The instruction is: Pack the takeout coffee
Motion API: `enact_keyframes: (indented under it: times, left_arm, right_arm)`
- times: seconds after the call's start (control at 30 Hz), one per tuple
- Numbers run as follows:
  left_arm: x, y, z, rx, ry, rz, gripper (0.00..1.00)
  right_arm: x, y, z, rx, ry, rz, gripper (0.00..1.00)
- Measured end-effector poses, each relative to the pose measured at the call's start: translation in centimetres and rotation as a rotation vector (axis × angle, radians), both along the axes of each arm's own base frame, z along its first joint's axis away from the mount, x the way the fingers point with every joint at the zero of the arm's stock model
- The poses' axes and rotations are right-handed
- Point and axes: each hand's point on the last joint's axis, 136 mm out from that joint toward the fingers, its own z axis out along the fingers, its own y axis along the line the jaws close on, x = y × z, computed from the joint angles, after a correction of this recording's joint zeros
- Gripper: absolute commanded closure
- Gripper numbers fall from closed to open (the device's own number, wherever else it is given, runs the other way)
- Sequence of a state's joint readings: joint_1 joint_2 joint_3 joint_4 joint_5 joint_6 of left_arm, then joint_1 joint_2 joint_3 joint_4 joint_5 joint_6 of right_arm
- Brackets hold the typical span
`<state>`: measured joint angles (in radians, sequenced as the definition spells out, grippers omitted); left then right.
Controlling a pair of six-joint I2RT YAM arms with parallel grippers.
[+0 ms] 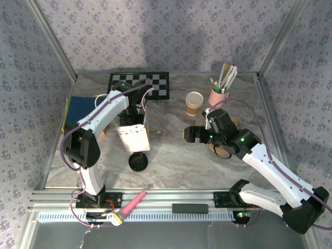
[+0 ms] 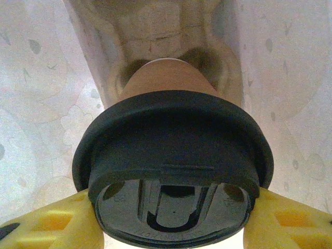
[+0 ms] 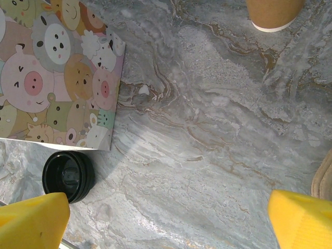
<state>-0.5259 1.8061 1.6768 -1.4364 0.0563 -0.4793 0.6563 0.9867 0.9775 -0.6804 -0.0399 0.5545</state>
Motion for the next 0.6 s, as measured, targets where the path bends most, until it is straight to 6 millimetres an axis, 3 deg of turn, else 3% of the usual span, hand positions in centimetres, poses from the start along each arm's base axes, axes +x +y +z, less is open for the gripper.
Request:
enact_keyframes:
  times: [0.6]
  left_arm:
    - [-0.1,0.1,1.8,-0.001,-0.004,0.0,0.46]
  right_arm:
    - [0.0,0.0,0.0,-0.001,-0.001,-0.001,0.0]
